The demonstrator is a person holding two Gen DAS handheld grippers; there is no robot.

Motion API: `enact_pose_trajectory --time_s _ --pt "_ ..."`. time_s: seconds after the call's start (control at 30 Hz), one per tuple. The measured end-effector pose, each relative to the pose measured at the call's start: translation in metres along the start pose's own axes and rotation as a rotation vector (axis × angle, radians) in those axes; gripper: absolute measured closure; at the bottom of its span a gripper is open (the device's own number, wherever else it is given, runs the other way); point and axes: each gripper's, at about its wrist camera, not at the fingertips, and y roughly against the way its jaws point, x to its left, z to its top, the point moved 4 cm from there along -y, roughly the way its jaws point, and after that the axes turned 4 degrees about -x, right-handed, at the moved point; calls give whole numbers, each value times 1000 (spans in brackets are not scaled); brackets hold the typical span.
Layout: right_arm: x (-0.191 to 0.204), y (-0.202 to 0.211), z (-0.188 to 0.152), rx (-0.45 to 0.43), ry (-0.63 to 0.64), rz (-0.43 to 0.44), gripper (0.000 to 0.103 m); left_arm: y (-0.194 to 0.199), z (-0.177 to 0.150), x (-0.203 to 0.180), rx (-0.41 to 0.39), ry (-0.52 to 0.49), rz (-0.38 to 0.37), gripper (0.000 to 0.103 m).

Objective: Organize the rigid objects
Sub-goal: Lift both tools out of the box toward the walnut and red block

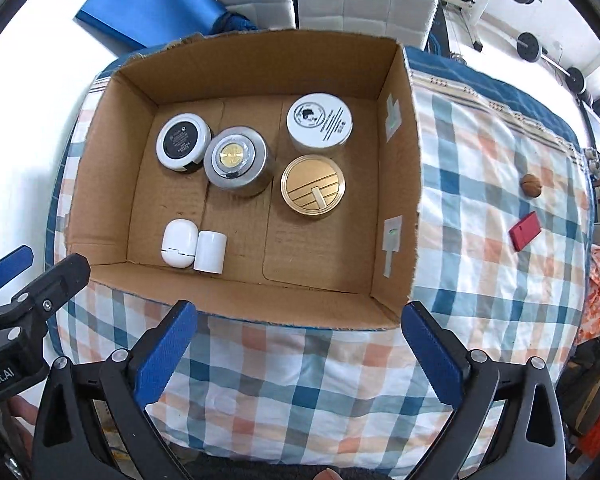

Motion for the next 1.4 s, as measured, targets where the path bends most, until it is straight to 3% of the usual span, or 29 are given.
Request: enact_pose_trajectory --time_s 0.33,0.53,0.87,1.1,1.4 --pt "-28 33 -9 -56 -13 53 0 32 -2 -28 -36 -15 4 0" --pt "-82 49 -14 -86 -90 37 0 37 5 -89 -53 -94 -17 0" --pt "-213 62 -31 -94 -292 -22 0 14 24 -214 -39 -248 -83 0" --pt "-288 42 -30 -66 -410 -44 0 -19 43 -283 -7 -319 -89 0" --pt "-352 -27 -9 -4 -559 -15 0 -86 73 -328 35 -334 -21 0"
